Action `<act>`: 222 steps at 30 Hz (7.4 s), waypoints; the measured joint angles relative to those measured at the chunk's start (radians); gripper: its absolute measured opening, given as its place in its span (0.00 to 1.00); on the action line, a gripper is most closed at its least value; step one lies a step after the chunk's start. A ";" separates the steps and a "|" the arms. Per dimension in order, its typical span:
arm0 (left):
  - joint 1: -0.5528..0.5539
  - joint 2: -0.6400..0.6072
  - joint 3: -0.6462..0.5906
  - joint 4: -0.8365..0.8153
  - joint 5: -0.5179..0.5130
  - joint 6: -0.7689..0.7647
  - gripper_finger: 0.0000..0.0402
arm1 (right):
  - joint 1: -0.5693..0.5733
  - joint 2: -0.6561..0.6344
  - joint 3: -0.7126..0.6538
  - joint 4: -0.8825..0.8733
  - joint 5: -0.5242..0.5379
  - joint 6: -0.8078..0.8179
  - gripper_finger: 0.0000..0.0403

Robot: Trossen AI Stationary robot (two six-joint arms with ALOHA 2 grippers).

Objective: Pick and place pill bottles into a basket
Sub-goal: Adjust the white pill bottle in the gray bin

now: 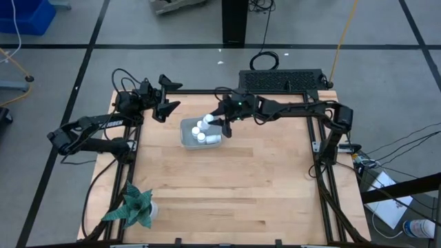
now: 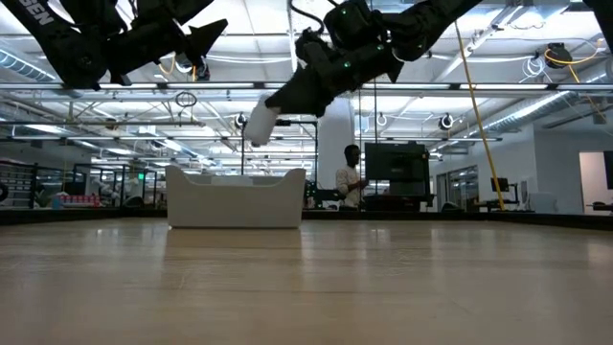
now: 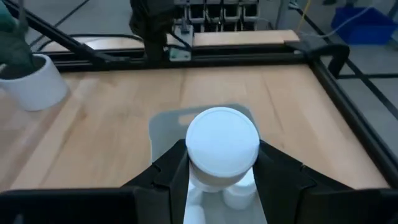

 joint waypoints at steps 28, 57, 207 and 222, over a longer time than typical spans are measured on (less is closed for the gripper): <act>0.006 0.000 0.000 -0.027 0.002 0.013 0.89 | -0.038 0.148 0.160 -0.274 0.030 -0.095 0.34; 0.006 0.000 0.000 -0.056 0.003 0.019 0.88 | -0.051 0.224 0.097 -0.176 -0.018 -0.042 0.34; 0.005 0.000 0.000 -0.126 0.001 0.049 0.87 | 0.073 0.271 0.470 -0.771 0.079 -0.130 0.56; 0.006 0.000 0.000 -0.122 -0.007 0.051 0.88 | 0.087 0.294 0.471 -0.692 0.025 -0.097 0.56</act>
